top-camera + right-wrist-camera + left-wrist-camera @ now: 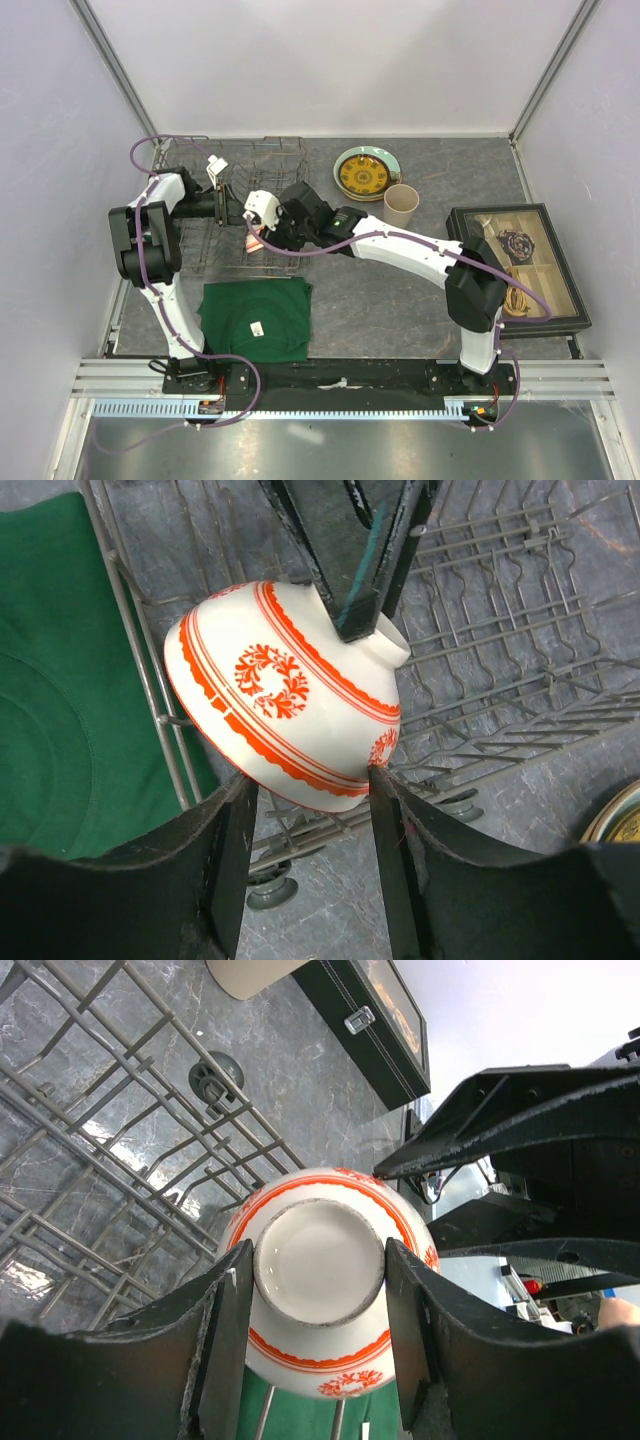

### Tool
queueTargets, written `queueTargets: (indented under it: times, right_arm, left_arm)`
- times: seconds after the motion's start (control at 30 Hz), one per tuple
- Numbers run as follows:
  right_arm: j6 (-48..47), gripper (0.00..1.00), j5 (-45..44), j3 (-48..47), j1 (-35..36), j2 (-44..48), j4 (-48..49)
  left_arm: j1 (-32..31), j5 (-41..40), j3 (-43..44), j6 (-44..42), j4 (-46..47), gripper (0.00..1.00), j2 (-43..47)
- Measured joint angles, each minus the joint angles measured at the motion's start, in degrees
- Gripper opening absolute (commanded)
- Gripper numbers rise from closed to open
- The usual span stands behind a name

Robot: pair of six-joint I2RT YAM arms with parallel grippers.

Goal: Unload the mixed dishes from the dish rack
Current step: Place the bowl at the center of the board.

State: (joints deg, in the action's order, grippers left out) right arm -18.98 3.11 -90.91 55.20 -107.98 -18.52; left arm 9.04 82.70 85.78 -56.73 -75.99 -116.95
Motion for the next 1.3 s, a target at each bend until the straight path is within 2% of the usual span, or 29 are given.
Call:
queueTargets:
  times: [0.5, 0.9, 1.13, 1.3]
  right_arm:
    - [-5.88, 0.54, -9.38, 0.55, 4.68, -0.87, 2.64]
    - [-13.77, 0.52, -25.92, 6.45, 9.86, -3.02, 15.43]
    - [-16.02, 0.43, -33.7, 9.57, 10.71, -3.93, 21.62]
    - [-17.53, 0.39, -37.92, 13.33, 10.84, -3.93, 26.95]
  left_arm:
    - [0.0, 0.15, -0.81, 0.0, 1.14, 0.02, 0.46]
    - [-0.15, -0.04, -1.2, 0.0, 1.22, 0.02, 0.46]
    - [-0.15, 0.42, -1.55, 0.04, 0.83, 0.02, 0.46]
    - [-0.22, 0.35, -1.9, 0.02, 0.68, 0.02, 0.46]
